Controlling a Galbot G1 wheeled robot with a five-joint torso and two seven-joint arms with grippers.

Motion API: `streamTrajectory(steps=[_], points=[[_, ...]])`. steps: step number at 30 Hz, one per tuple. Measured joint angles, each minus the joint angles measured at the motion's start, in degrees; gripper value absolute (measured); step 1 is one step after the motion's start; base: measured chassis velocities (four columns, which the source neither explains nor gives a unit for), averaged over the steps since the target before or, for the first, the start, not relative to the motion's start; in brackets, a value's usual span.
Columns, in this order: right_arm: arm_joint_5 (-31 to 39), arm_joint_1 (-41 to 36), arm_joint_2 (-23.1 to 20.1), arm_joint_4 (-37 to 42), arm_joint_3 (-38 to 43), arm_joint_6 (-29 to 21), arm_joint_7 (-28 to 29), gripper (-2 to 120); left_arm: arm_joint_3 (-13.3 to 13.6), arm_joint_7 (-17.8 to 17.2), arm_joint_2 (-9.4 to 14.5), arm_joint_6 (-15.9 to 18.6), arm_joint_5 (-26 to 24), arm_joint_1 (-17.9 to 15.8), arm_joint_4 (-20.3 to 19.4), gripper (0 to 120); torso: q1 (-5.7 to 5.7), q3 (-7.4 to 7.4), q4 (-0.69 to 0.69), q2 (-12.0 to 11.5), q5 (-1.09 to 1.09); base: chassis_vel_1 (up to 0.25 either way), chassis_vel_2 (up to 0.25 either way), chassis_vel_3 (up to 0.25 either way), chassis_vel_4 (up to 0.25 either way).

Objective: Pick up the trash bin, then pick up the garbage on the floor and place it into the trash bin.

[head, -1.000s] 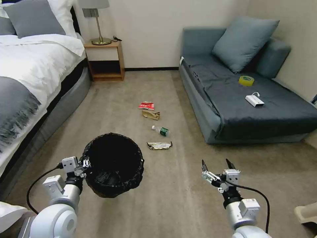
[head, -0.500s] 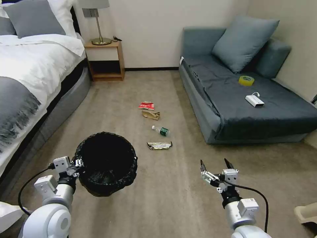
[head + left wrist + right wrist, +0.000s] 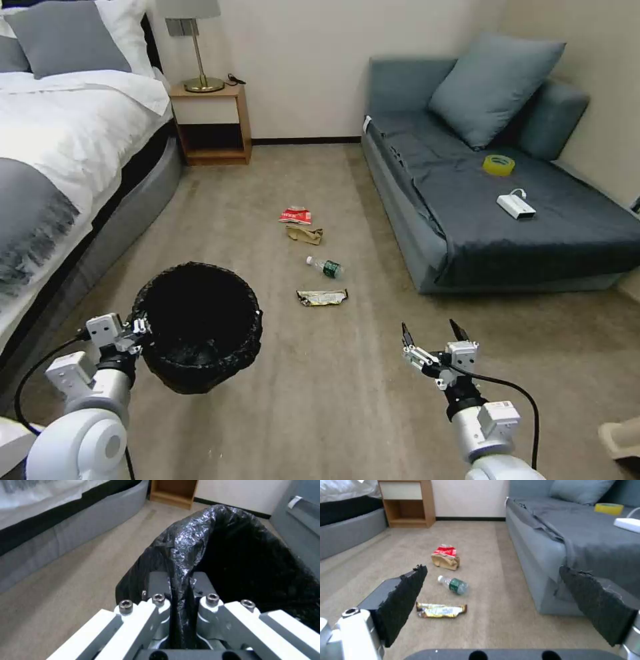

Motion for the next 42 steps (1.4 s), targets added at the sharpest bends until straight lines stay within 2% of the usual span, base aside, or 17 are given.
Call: streamTrajectory(steps=[4, 34, 42], points=[[-0.19, 0.11, 0.04, -0.29, -0.22, 0.22, -0.15, 100, -0.86, 0.08, 0.27, 0.00, -0.34, -0.22, 0.43, 5, 0.00, 0.01, 0.00, -0.01, -0.01, -0.189, 0.176, 0.185, -0.180], [-0.59, 0.42, 0.16, -1.18, -0.71, 0.55, -0.64, 100, -1.96, 0.05, 0.95, 0.01, -0.95, -1.00, 1.32, 5, 0.00, 0.00, 0.00, 0.00, 0.01, -0.180, 0.178, 0.177, -0.173], [-0.44, 0.49, 0.38, -2.88, -2.91, 0.78, -0.19, 100, -2.06, -0.10, 1.36, 0.01, -1.27, -1.46, 1.78, 5, 0.00, 0.00, 0.00, 0.00, 0.01, -0.191, 0.197, 0.192, -0.193]])
